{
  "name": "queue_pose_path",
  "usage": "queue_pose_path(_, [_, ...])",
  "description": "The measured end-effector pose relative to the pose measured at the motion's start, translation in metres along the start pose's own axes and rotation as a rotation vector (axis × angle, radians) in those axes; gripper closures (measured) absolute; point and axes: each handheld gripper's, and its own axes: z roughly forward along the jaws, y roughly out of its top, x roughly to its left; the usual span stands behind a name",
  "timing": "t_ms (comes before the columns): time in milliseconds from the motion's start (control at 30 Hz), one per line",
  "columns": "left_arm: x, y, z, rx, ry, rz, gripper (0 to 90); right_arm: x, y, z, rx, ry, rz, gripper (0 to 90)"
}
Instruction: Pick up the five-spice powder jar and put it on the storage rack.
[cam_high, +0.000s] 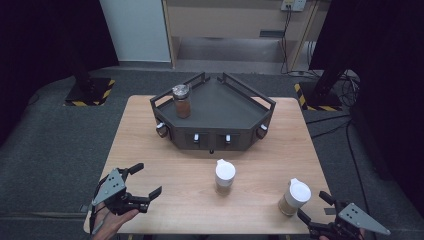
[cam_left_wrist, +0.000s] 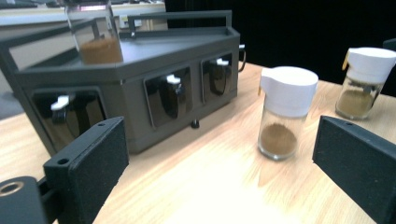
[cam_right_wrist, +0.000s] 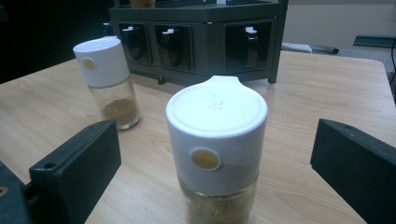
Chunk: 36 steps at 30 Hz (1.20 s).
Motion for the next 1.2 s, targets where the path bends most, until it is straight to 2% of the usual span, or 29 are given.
queue_pose_path(200, [0.001,-0.019,-0.005,0.009,-0.001,-0.01,2.6,0.0,0.0,0.001,0.003,0.003,-0.002,1.6])
queue_pose_path(300, [0.003,-0.029,-0.007,0.001,-0.001,-0.03,2.8,-0.001,0.0,0.001,0.002,0.007,-0.004,1.6])
queue_pose_path(400, [0.005,-0.036,-0.008,0.008,-0.003,-0.028,3.2,0.0,0.001,0.001,0.005,0.006,-0.001,1.6])
queue_pose_path(500, [0.007,-0.044,-0.008,0.01,-0.001,-0.046,3.2,0.0,0.001,0.001,0.004,0.004,-0.005,1.0])
queue_pose_path(833, [0.009,-0.05,-0.013,0.005,0.012,-0.025,3.4,0.0,0.001,0.001,0.006,0.004,-0.008,1.2])
queue_pose_path(1200, [0.011,-0.052,-0.014,0.021,0.006,-0.036,3.2,0.0,0.001,0.001,0.005,0.006,-0.006,1.2])
